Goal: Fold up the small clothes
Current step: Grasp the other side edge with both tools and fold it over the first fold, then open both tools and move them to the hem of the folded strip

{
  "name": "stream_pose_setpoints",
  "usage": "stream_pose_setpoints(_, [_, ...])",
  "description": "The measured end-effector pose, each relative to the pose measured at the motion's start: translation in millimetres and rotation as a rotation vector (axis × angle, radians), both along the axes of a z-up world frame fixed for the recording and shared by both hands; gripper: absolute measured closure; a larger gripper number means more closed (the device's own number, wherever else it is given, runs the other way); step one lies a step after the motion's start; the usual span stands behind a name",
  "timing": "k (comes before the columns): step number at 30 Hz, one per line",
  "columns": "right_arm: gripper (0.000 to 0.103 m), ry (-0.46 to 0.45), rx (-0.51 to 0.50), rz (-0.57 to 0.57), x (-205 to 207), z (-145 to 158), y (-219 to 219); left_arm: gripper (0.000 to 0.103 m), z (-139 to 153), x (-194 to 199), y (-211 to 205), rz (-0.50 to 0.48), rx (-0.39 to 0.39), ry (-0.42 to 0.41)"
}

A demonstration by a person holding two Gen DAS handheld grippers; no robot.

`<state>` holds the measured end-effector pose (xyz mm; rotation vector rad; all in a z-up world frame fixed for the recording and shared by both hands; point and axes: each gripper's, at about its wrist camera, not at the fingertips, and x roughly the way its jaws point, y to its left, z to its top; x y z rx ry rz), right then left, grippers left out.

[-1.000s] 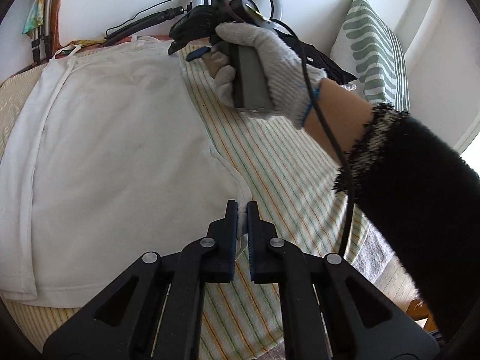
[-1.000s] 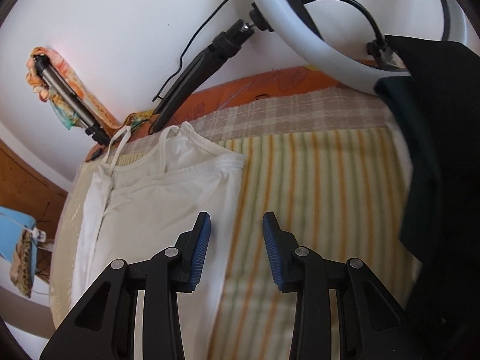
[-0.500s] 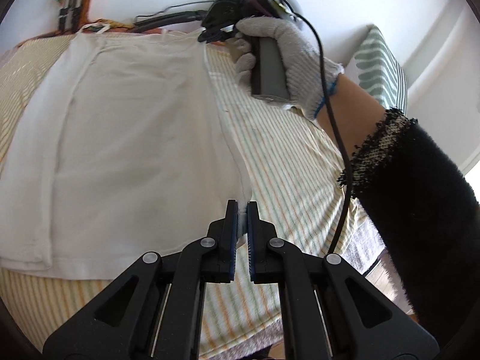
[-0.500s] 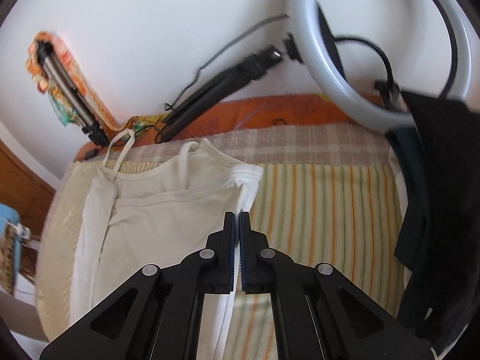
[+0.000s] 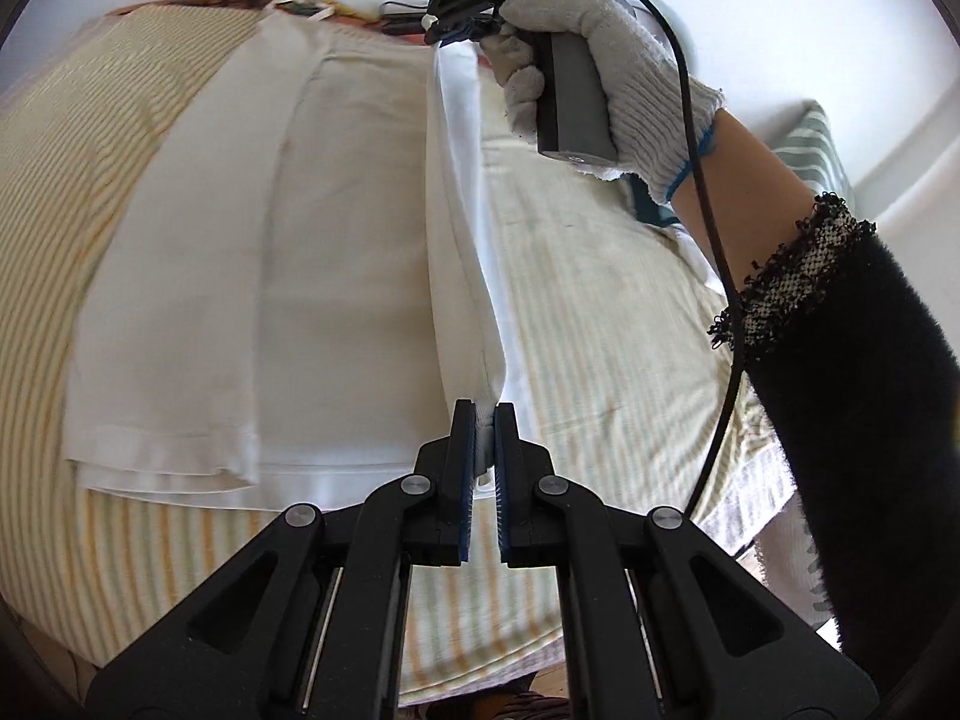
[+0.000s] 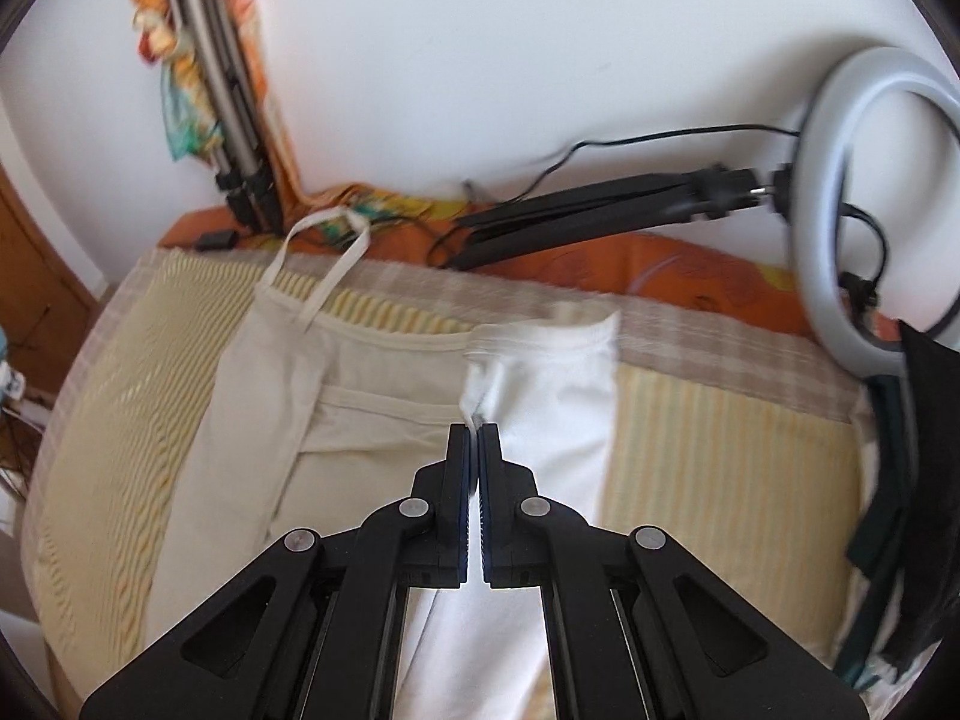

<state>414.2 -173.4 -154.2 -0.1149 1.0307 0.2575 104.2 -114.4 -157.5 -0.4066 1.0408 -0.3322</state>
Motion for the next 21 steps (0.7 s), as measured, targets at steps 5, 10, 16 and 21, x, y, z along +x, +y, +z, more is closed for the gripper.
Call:
stream_pose_setpoints(5, [0.102,0.032,-0.033,0.009,8.0,-23.1,22.2,0.099,-11.2,9.1,11.2,0.022,0.003,0.075])
stream_pose_setpoints(10, [0.100,0.034,-0.042,0.043,8.1,-38.2,28.2,0.093,-13.8,8.4,9.3,0.003,0.026,0.092])
stream_pose_setpoints(16, [0.091,0.039,0.101,0.020,-8.5,-12.4,2.7,0.076,0.5,-3.8,18.7,-0.028,0.075,0.023])
stream_pose_setpoints(21, [0.091,-0.004,0.159,0.004,-62.5,33.3,-30.3,0.076,23.2,-22.7,40.4,-0.025,0.091,-0.058])
